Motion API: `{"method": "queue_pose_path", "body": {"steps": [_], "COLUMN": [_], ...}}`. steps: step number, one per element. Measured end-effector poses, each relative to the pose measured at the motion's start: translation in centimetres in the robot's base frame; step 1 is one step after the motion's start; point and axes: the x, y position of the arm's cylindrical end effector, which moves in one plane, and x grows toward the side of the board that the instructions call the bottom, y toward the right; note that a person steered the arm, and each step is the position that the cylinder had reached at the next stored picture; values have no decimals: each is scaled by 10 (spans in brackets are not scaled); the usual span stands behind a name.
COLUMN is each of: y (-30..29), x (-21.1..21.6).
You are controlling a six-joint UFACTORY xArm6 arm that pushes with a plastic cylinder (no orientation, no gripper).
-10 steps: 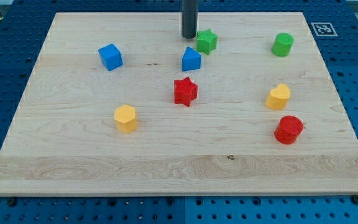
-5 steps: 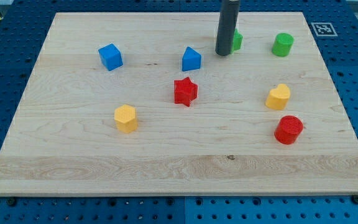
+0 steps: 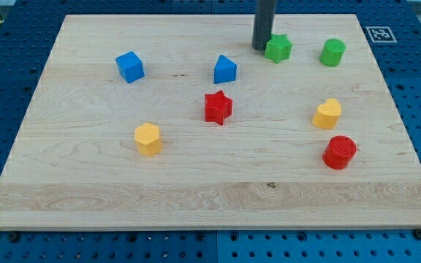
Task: Push the green star closer to the green circle
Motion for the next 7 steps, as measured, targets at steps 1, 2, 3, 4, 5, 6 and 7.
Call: {"method": "queue_pose_path", "body": {"steps": [1,2,3,4,5,6,7], "y": [30,40,34,32,37,49,53], "x": [0,0,0,0,1,8,9]}}
